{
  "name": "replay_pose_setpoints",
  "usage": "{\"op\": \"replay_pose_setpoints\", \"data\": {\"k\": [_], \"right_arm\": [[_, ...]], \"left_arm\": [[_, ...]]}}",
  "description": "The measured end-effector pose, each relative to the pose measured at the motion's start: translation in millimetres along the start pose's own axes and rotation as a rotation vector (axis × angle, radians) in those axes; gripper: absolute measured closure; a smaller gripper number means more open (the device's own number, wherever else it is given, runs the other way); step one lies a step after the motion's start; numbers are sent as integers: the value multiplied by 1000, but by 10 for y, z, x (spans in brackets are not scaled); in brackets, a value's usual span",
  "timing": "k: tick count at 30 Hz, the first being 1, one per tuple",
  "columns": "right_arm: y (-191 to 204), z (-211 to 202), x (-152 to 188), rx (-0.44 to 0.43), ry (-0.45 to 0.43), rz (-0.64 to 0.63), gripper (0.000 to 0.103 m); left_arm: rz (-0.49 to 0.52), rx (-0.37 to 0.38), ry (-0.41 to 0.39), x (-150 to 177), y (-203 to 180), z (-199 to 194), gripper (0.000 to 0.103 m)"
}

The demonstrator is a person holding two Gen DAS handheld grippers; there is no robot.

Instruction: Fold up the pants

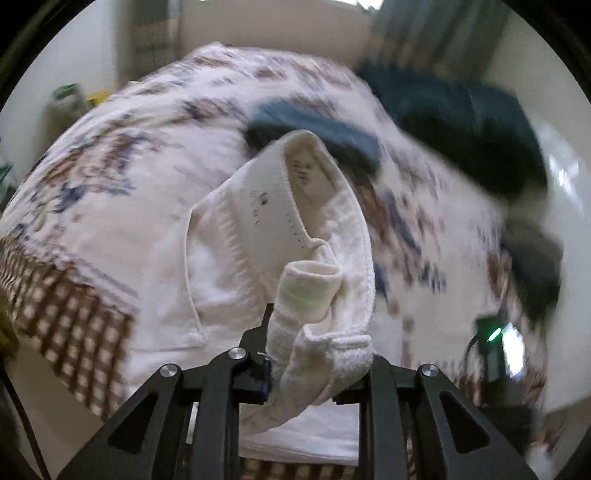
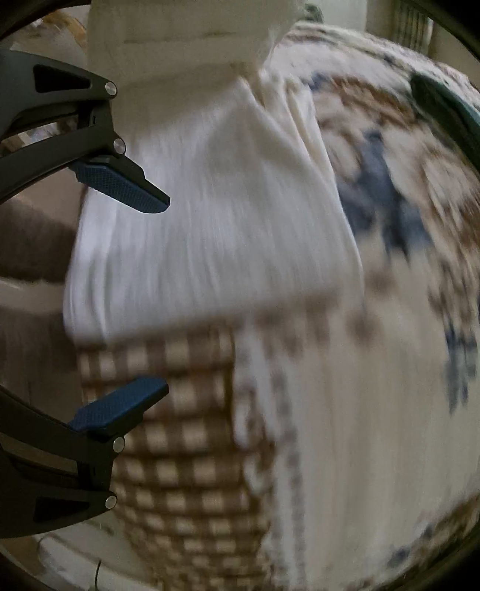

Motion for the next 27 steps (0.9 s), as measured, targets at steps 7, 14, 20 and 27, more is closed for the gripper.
{"op": "replay_pose_setpoints", "data": {"k": [7, 14, 20, 27], "right_arm": [[-817, -121, -170, 231, -76, -1, 10], [-1336, -282, -340, 134, -73, 16, 10], [-1345, -655, -395, -116, -79, 42, 10], [-673, -762, -581, -313, -14, -82, 10]], "left_arm": [[226, -136, 181, 375, -615, 847, 84], [229, -86, 237, 341, -809, 685, 46], [252, -43, 136, 82, -870, -65, 3], [326, -538, 111, -71, 197, -26, 3]]}}
Point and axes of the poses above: each gripper's, at about its wrist camera, not at the fingertips, and z roughly the way its jaws point, y to its left, x to its underside, the point moved 1 cm from there along z, roughly the way its jaws point, and after that the axes turned 5 degrees about z, right-handed, at the moved point
